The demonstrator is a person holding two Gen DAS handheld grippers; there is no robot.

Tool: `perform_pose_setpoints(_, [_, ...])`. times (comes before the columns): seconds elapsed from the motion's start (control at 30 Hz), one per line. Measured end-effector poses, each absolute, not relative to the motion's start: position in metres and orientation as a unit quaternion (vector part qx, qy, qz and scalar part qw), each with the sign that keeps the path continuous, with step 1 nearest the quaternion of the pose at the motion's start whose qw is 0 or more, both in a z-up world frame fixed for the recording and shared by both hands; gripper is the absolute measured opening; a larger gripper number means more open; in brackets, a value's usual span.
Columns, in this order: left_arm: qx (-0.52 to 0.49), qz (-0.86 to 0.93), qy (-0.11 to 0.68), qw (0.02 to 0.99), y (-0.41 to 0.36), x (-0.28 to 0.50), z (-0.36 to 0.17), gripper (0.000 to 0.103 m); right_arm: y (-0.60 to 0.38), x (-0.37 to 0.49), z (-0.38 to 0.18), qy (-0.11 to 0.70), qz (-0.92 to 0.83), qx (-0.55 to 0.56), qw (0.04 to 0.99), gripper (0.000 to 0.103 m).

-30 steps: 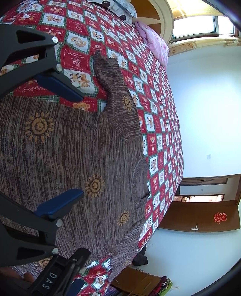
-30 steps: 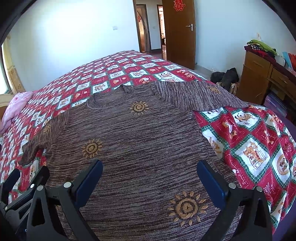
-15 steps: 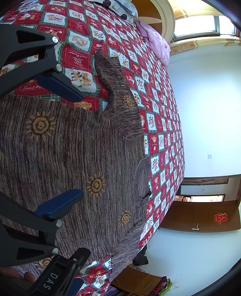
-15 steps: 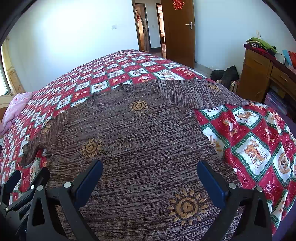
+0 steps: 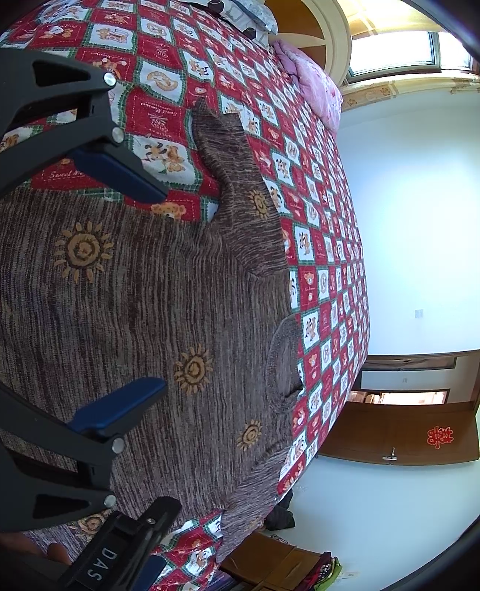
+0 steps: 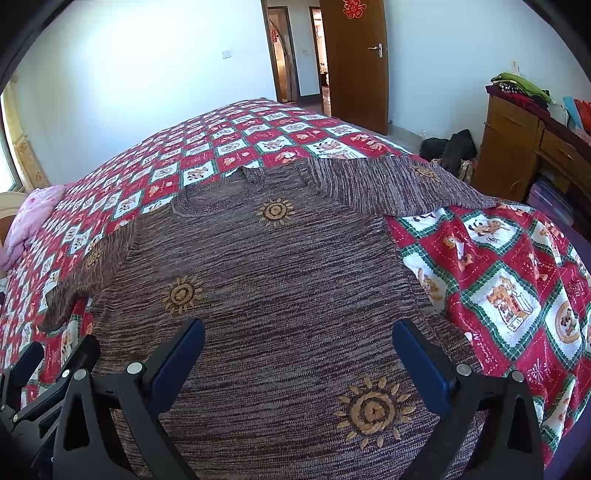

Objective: Fold small clothes

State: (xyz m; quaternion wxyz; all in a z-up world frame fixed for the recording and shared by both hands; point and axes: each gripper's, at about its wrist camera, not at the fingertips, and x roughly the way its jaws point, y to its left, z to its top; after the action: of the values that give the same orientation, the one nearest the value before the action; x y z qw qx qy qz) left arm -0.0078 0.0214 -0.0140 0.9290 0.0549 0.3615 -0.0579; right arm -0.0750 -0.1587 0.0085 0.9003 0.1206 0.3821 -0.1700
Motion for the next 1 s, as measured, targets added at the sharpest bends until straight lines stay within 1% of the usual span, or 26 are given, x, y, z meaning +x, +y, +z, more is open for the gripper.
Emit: perform_pose_setpoints(1.0, [0.051,-0.063,0.378,0.922,0.0205,-0.0037,-0.0210,0.097,-0.1581,-0.0752,0.0024,0.386,-0.162,0.128,0.899,0.102])
